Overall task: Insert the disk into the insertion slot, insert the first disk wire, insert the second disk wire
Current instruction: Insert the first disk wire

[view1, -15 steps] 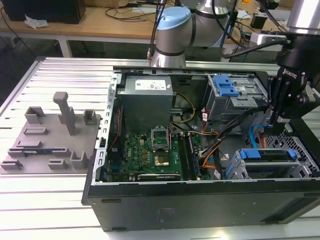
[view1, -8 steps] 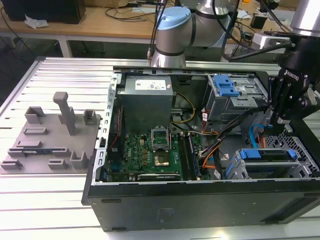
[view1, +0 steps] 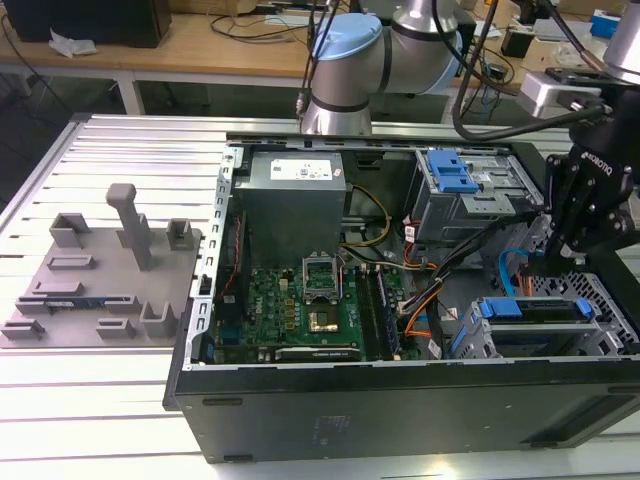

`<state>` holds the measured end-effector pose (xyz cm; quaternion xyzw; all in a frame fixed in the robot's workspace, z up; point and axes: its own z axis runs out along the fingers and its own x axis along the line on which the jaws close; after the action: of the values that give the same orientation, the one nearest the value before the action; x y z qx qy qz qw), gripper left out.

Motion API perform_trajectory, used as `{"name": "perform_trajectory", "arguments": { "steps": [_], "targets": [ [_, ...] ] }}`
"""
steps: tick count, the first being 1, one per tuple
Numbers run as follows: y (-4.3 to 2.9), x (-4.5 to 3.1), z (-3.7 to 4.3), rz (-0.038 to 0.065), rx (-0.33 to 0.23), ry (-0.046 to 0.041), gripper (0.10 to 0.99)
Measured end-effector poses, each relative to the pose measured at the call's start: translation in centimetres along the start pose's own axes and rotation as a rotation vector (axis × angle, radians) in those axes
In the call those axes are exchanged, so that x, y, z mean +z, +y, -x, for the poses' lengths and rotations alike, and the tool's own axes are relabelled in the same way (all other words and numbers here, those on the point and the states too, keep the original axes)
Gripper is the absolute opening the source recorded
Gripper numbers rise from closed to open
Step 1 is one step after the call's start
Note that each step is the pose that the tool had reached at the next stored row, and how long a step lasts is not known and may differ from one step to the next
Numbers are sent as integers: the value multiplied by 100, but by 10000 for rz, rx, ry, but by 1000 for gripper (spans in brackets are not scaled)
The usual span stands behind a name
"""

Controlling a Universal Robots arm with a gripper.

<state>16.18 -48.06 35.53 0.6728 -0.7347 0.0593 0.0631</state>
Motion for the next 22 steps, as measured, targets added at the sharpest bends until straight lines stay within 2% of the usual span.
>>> {"name": "perform_trajectory", "arguments": {
  "steps": [4,10,11,12,14,22],
  "targets": [
    [-4,-8,-46,-1,-75,-11,165],
    [-8,-12,-58,7,-383,-6,165],
    [-32,-12,-62,16,-412,-23,165],
    [-68,-10,-73,19,-416,-82,165],
    [-81,-8,-85,23,-423,-119,165],
    [-69,-3,-93,46,-328,-109,165]
  ]
}}
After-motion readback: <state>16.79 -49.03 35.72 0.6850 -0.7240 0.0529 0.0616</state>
